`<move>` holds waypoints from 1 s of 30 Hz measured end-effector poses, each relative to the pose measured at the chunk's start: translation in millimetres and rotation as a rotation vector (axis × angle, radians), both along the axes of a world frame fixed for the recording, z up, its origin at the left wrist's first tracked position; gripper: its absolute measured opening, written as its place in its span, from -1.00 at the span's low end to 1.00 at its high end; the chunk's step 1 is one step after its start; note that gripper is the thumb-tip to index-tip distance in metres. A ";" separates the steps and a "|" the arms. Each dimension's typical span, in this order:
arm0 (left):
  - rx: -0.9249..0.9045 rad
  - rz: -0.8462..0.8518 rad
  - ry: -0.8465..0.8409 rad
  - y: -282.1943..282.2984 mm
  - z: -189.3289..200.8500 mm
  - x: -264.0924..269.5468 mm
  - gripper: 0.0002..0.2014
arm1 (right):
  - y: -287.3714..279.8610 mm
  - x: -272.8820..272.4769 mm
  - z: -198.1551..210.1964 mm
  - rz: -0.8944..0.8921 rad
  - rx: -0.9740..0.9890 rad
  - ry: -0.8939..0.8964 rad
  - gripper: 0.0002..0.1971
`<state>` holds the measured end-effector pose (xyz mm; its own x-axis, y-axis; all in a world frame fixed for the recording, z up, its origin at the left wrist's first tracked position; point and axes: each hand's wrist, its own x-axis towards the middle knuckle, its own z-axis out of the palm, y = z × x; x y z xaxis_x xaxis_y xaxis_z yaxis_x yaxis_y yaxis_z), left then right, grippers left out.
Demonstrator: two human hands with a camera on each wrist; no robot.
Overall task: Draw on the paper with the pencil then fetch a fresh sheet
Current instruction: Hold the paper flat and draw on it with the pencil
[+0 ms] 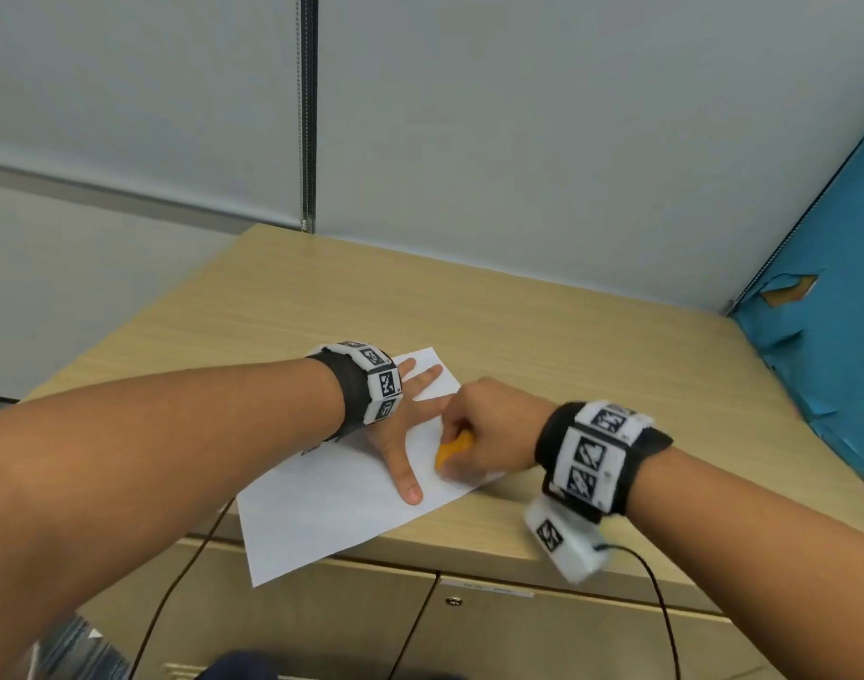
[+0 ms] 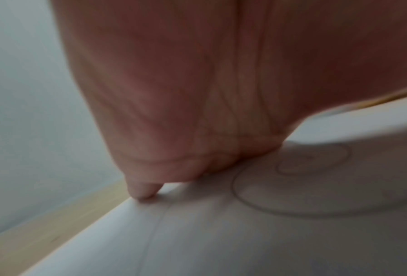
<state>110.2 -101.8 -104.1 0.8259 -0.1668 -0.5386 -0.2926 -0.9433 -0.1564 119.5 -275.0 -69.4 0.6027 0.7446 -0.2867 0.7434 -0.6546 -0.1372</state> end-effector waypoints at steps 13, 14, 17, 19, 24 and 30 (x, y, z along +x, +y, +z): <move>0.016 0.020 -0.013 -5.0 4.3 -5.1 0.40 | 7.0 27.2 7.5 -0.125 0.029 -0.105 -0.75; 0.015 0.023 -0.015 -5.8 4.8 -5.7 0.40 | 7.6 30.0 4.9 -0.136 0.056 -0.122 -0.75; 0.023 0.020 -0.003 -5.4 5.4 -6.0 0.37 | 8.8 2.4 -3.3 -0.003 0.002 -0.072 -0.78; 0.014 0.013 -0.004 -4.8 6.6 -5.9 0.36 | 5.7 -16.1 -1.9 0.082 -0.046 0.005 -0.78; 0.007 0.031 -0.026 -5.8 4.0 -6.1 0.39 | 0.8 30.6 8.2 -0.132 0.036 -0.102 -0.76; 0.031 0.027 -0.001 -4.2 6.4 -4.7 0.38 | 3.7 -19.7 -5.8 0.066 0.010 0.011 -0.83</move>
<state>105.4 -106.0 -97.7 0.8302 -0.1273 -0.5427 -0.2667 -0.9456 -0.1862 99.8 -271.3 -75.3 0.5488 0.7858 -0.2851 0.7837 -0.6023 -0.1517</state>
